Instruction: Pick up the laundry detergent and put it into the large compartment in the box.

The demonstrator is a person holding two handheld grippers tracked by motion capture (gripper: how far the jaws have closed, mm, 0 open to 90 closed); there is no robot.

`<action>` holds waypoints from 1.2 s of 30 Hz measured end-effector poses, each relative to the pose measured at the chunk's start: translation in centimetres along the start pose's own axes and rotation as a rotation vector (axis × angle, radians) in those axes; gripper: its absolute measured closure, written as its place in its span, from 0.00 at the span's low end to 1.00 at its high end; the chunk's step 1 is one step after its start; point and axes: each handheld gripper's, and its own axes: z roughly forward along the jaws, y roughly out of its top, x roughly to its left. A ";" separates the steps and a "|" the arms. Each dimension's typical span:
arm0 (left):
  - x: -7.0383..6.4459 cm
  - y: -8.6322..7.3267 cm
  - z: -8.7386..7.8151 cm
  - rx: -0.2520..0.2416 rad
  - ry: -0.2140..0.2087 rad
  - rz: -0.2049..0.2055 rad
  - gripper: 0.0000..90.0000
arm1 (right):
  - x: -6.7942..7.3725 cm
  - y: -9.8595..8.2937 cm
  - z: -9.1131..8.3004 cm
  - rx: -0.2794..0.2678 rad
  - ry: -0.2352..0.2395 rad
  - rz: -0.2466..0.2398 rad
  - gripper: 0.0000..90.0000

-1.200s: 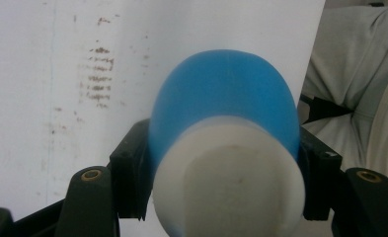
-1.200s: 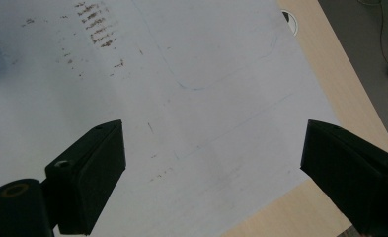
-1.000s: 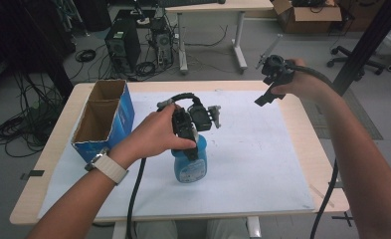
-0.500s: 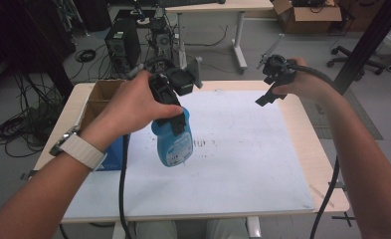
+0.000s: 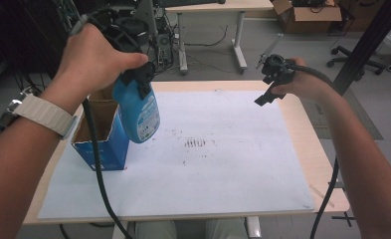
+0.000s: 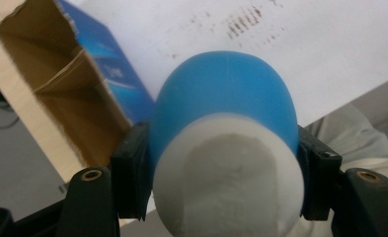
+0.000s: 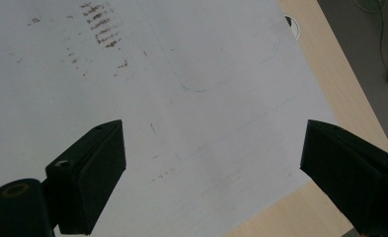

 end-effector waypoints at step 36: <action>11.9 -0.9 0.7 -0.018 0.101 -0.456 0.42 | -0.6 0.7 0.7 0.011 0.000 -0.002 0.11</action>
